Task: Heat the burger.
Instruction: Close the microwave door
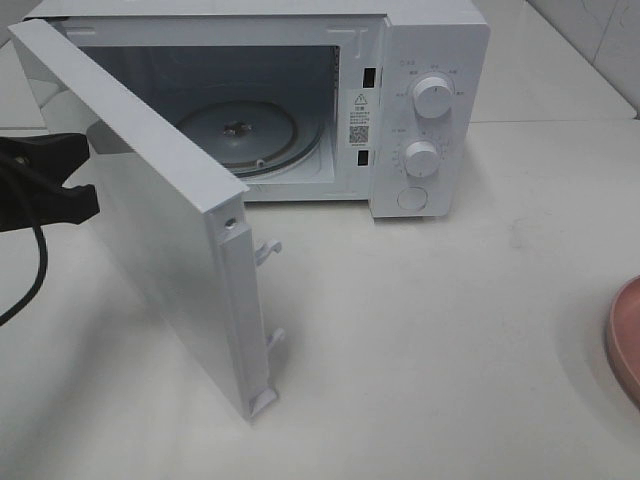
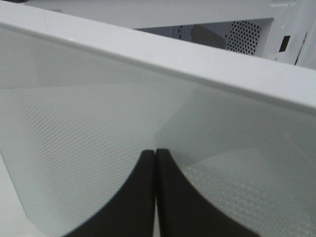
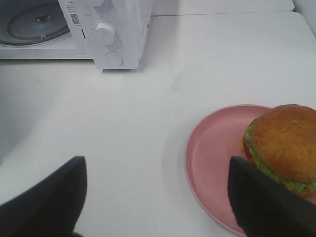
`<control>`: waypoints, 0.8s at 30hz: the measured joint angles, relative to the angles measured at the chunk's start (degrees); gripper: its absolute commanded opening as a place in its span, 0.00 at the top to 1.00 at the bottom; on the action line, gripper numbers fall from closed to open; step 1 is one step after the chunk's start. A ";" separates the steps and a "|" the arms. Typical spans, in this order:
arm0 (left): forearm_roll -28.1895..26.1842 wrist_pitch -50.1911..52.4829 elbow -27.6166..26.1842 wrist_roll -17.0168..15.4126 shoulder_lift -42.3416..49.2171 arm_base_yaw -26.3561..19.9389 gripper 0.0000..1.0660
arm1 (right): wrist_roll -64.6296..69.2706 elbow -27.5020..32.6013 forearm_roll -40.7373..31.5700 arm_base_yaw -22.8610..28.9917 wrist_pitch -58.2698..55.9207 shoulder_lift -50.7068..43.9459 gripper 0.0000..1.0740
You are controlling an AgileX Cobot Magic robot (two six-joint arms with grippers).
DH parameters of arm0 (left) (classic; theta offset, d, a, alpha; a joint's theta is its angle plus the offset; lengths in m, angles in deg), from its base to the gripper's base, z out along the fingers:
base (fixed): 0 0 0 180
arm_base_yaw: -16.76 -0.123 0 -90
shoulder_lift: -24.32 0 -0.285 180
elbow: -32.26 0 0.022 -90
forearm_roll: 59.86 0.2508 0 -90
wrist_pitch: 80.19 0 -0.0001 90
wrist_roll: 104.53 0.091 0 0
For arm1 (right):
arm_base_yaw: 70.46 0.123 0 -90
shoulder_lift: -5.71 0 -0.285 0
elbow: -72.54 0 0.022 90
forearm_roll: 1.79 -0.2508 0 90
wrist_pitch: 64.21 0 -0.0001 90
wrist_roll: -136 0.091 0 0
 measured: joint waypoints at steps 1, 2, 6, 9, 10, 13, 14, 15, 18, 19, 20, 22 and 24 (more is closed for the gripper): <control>-1.72 0.11 -1.43 0.57 -1.72 1.32 1.00 | 0.00 0.00 0.00 0.00 0.00 0.00 0.30; -2.29 0.23 -2.06 1.15 -2.52 2.18 1.00 | 0.00 0.00 0.00 0.00 0.00 0.00 0.30; -5.96 0.46 -5.39 5.44 -5.56 5.79 1.00 | 0.00 0.00 0.00 0.00 0.00 0.00 0.30; -9.97 0.52 -7.68 7.91 -7.68 8.42 1.00 | 0.00 0.00 0.00 0.00 0.00 0.00 0.30; -11.46 0.57 -8.59 8.71 -8.42 9.22 1.00 | 0.00 0.00 0.00 0.00 0.00 0.00 0.30; -15.41 0.57 -12.38 10.49 -11.34 11.75 1.00 | 0.00 0.00 0.00 0.00 0.00 0.00 0.30; -15.41 0.57 -12.38 10.49 -11.34 11.75 1.00 | 0.00 0.00 0.00 0.00 0.00 0.00 0.30; -15.99 0.57 -13.12 10.71 -11.97 12.20 1.00 | 0.00 0.00 0.00 0.00 0.00 0.00 0.30; -18.16 0.57 -16.73 11.17 -14.73 14.21 1.00 | 0.00 0.00 0.00 0.00 0.00 0.00 0.30; -18.16 0.57 -16.73 11.17 -14.73 14.21 1.00 | 0.00 0.00 0.00 0.00 0.00 0.00 0.30; -18.33 0.57 -17.48 11.23 -15.41 14.55 1.00 | 0.00 0.00 0.00 0.00 0.00 0.00 0.30; -18.91 0.57 -19.31 11.34 -16.67 15.07 1.00 | 0.00 0.00 0.00 0.00 0.00 0.00 0.30; -19.37 0.57 -21.14 11.34 -17.99 15.70 1.00 | 0.00 0.00 0.00 0.00 0.00 0.00 0.30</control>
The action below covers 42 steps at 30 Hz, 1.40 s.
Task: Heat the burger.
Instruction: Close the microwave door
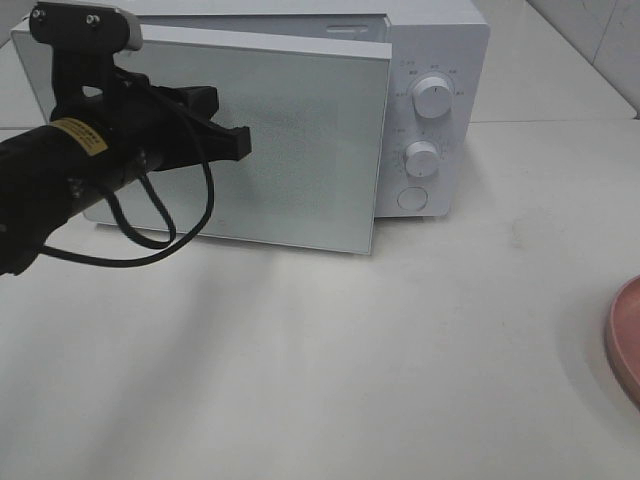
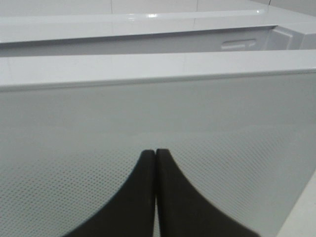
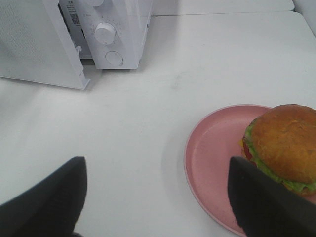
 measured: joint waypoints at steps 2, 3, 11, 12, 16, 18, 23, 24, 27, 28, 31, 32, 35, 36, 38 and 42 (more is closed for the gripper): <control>-0.11 0.00 -2.41 0.00 -1.78 0.46 1.00 | 0.00 0.00 0.00 0.00 0.00 0.00 0.30; -0.11 0.00 -2.41 0.00 -1.78 0.46 1.00 | 0.00 0.00 0.00 0.00 0.00 0.00 0.30; -1.78 -0.46 -9.05 0.00 -5.84 0.57 1.00 | 0.00 0.00 0.00 0.00 0.00 0.00 0.30; -1.95 -0.69 -9.74 0.00 -6.30 0.57 1.00 | 0.00 0.00 0.00 0.00 0.00 0.00 0.30; -1.83 -1.72 -11.75 0.00 -8.08 1.26 1.00 | 0.00 0.00 0.00 0.00 0.00 0.00 0.30; -1.55 -2.41 -12.49 0.17 -8.88 1.49 1.00 | 0.00 0.00 0.00 0.00 0.00 0.00 0.30; -1.95 -4.24 -15.24 1.43 -10.89 1.89 1.00 | 0.00 0.00 0.00 0.00 0.00 0.00 0.30; -2.12 -4.64 -15.87 1.83 -11.34 1.89 1.00 | 0.00 0.00 0.00 0.00 0.00 0.00 0.30; -2.81 -5.04 -18.05 3.04 -12.61 2.12 1.00 | 0.00 0.00 0.00 0.00 0.00 0.00 0.30; -2.98 -6.70 -19.37 3.90 -13.24 2.29 1.00 | 0.00 0.00 0.00 0.00 0.00 0.00 0.30; -2.92 -7.85 -20.40 4.64 -13.35 2.58 1.00 | 0.00 0.00 0.00 0.00 0.00 0.00 0.30; -2.86 -8.19 -20.57 4.98 -13.35 2.58 1.00 | 0.00 0.00 0.00 0.00 0.00 0.00 0.30; -3.15 -9.97 -20.68 6.07 -12.55 2.64 1.00 | 0.00 0.00 0.00 0.00 0.00 0.00 0.30; -3.50 -11.29 -20.68 6.25 -12.03 2.64 1.00 | 0.00 0.00 0.00 0.00 0.00 0.00 0.30; -4.58 -14.78 -20.68 6.36 -10.66 2.41 1.00 | 0.00 0.00 0.00 0.00 0.00 0.00 0.30; -6.13 -19.42 -19.94 6.47 -8.37 1.89 0.98 | 0.00 0.00 0.00 0.00 0.00 0.00 0.30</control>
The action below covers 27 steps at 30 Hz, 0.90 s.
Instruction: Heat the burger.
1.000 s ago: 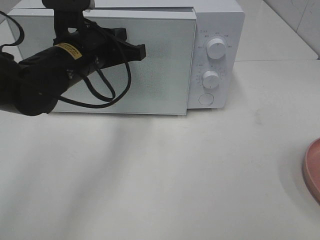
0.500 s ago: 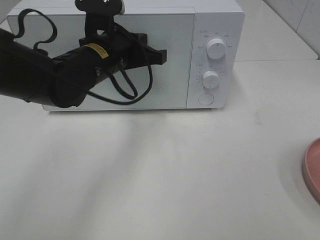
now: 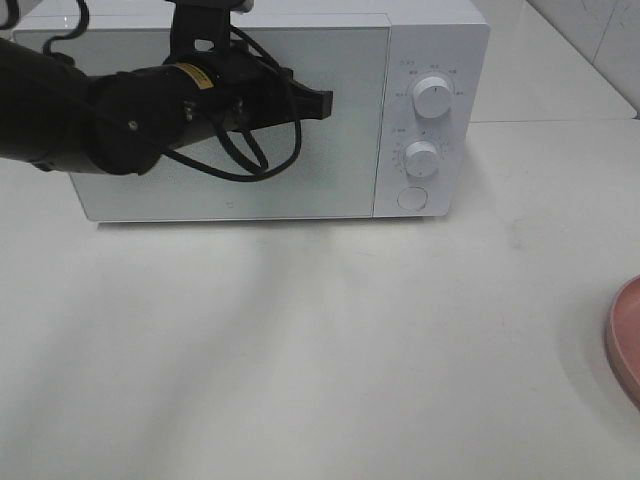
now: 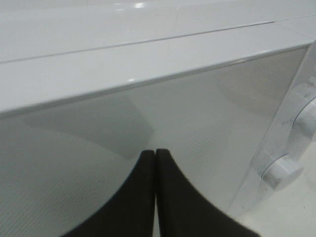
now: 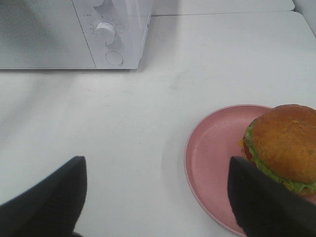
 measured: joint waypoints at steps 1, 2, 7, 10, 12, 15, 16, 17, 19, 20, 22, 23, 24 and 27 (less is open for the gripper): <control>-0.40 -3.04 1.09 0.00 1.78 -0.11 0.92 | 0.00 0.00 0.00 0.00 0.00 0.00 0.30; -0.40 -4.98 1.72 0.00 2.64 -0.06 0.85 | 0.00 0.00 0.00 0.00 0.00 0.00 0.30; -0.40 -20.11 3.04 0.00 6.76 -0.06 0.20 | 0.00 0.00 0.00 0.00 0.00 0.00 0.30; -0.40 -30.94 3.04 -0.06 9.28 -0.06 0.05 | 0.00 0.00 0.00 0.00 0.00 0.00 0.30; -0.40 -38.22 3.04 -0.06 10.71 -0.06 0.06 | 0.00 0.00 0.00 0.00 0.00 0.00 0.30; 0.17 -46.35 3.04 -0.06 12.72 -0.06 0.06 | 0.00 0.00 0.00 0.00 0.00 0.00 0.30; 0.97 -51.05 3.04 -0.06 13.92 -0.06 0.06 | 0.00 0.00 0.00 0.00 0.00 0.00 0.30; 0.97 -51.05 3.04 -0.06 13.92 -0.06 0.06 | 0.00 0.00 0.00 0.00 0.00 0.00 0.30; 1.72 -53.69 3.04 -0.06 14.44 -0.06 0.06 | 0.00 0.00 0.00 0.00 0.00 0.00 0.30; 3.09 -58.84 3.04 -0.06 15.58 -0.06 0.06 | 0.00 0.00 0.00 0.00 0.00 0.00 0.30; 3.72 -63.03 3.04 -0.46 16.62 -0.06 0.06 | 0.00 0.00 0.00 0.00 0.00 0.00 0.30; 4.01 -64.86 3.04 -0.97 17.13 -0.06 0.06 | 0.00 0.00 0.00 0.00 0.00 0.00 0.30; 4.35 -67.44 3.04 -2.23 17.93 -0.06 0.06 | 0.00 0.00 0.00 0.00 0.00 0.00 0.30; 4.53 -68.64 3.04 -2.98 18.39 -0.06 0.06 | 0.00 0.00 0.00 0.00 0.00 0.00 0.30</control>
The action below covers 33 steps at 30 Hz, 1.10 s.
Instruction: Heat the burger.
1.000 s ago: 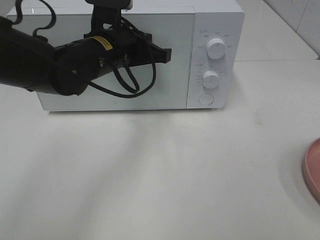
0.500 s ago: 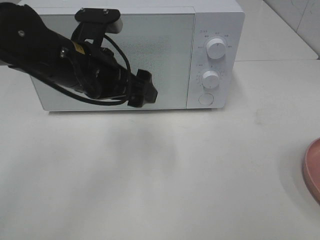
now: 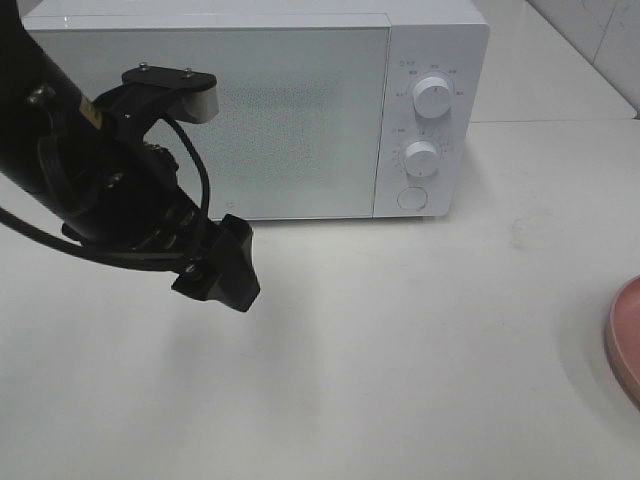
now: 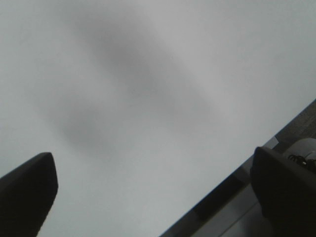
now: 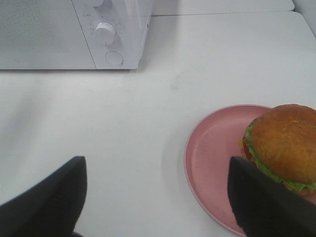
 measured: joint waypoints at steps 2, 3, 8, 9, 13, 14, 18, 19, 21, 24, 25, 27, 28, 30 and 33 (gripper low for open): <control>1.15 -3.27 0.00 -2.12 1.09 0.00 0.06 | 0.00 0.00 0.00 0.00 0.00 0.00 0.30; 1.15 -3.27 0.00 -2.12 1.09 0.00 0.06 | 0.00 0.00 0.00 0.00 0.00 0.00 0.30; 4.81 -8.14 0.29 -6.13 2.92 -3.50 0.06 | 0.00 0.00 0.00 0.00 0.00 0.00 0.30; 5.10 -9.00 0.34 -6.42 3.38 -5.04 0.06 | 0.00 0.00 0.00 0.00 0.00 0.00 0.30; 5.61 -11.17 1.72 -6.93 5.67 -12.03 0.06 | 0.00 0.00 0.00 0.00 0.00 0.00 0.30; 5.61 -11.46 2.41 -6.59 6.47 -14.15 0.06 | 0.00 0.00 0.00 0.00 0.00 0.00 0.30; 5.73 -13.29 7.39 -5.39 11.80 -24.58 0.06 | 0.00 0.00 0.00 0.00 0.00 0.00 0.30; 5.73 -13.29 7.39 -5.39 11.80 -24.58 0.06 | 0.00 0.00 0.00 0.00 0.00 0.00 0.30; 5.73 -14.09 9.45 -5.39 14.27 -28.19 0.06 | 0.00 0.00 0.00 0.00 0.00 0.00 0.30; 5.73 -14.78 12.38 -5.50 18.74 -32.95 0.06 | 0.00 0.00 0.00 0.00 0.00 0.00 0.30; 5.73 -14.95 13.92 -5.79 22.46 -35.01 0.06 | 0.00 0.00 0.00 0.00 0.00 0.00 0.30; 5.73 -15.13 14.67 -6.02 24.41 -35.98 0.06 | 0.00 0.00 0.00 0.00 0.00 0.00 0.30; 5.96 -15.70 16.04 -6.30 27.90 -37.36 0.06 | 0.00 0.00 0.00 0.00 0.00 0.00 0.30; 6.13 -16.04 16.73 -6.30 29.97 -37.76 0.06 | 0.00 0.00 0.00 0.00 0.00 0.00 0.30; 6.36 -16.50 18.51 -6.53 35.29 -37.99 0.06 | 0.00 0.00 0.00 0.00 0.00 0.00 0.30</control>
